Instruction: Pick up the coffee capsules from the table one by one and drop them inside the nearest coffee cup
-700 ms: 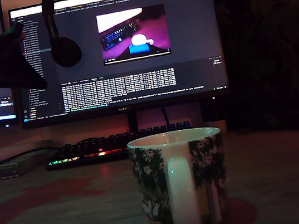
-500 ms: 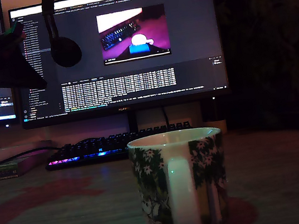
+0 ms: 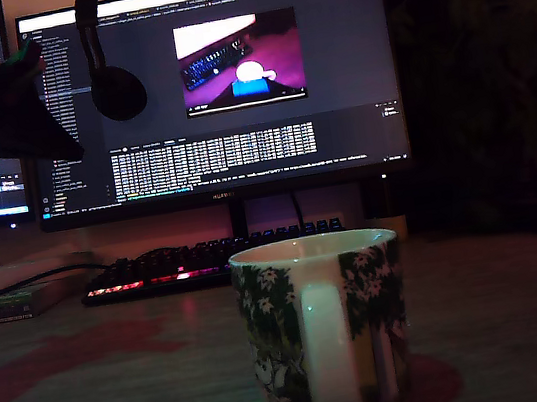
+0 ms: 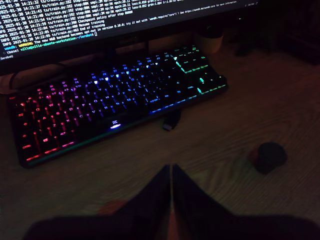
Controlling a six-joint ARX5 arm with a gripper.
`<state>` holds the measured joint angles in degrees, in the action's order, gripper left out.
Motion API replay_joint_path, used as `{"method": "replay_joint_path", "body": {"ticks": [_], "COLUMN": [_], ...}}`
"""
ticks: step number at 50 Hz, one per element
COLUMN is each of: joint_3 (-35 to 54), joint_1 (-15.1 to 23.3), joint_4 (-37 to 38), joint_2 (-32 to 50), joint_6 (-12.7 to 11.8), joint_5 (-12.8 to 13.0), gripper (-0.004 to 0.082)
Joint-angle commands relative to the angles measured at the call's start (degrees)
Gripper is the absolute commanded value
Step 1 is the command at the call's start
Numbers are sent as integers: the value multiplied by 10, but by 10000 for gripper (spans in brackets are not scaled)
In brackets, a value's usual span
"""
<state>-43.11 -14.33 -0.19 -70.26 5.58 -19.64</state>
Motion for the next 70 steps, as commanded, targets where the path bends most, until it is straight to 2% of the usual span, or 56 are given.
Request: {"method": "replay_joint_path", "body": {"ticks": [1,6,15,25,34,40,43,44,49,52,63,70], "joint_3": [11,17,31,78,137,177,196,202,225,239,277,289], "joint_1": [-7,-18,-35,-57,-82,-97,-104,-106,-110,-111,-111,-111], "joint_4": [-4,-4,2,47,98,126,148,153,181,212,296,323], "joint_2": [-7,-7,-7,-7,-5,-5,-5,-5,-5,-6,-6,-7], "joint_6": [16,39,64,64,48,47,43,27,23,23,24,35], "joint_5": [-6,-21,-62,-80,-114,-115,-114,-114,-113,-111,-112,-112], "gripper": [-11,-11,-11,-4,81,87,182,234,562,663,679,679]}}
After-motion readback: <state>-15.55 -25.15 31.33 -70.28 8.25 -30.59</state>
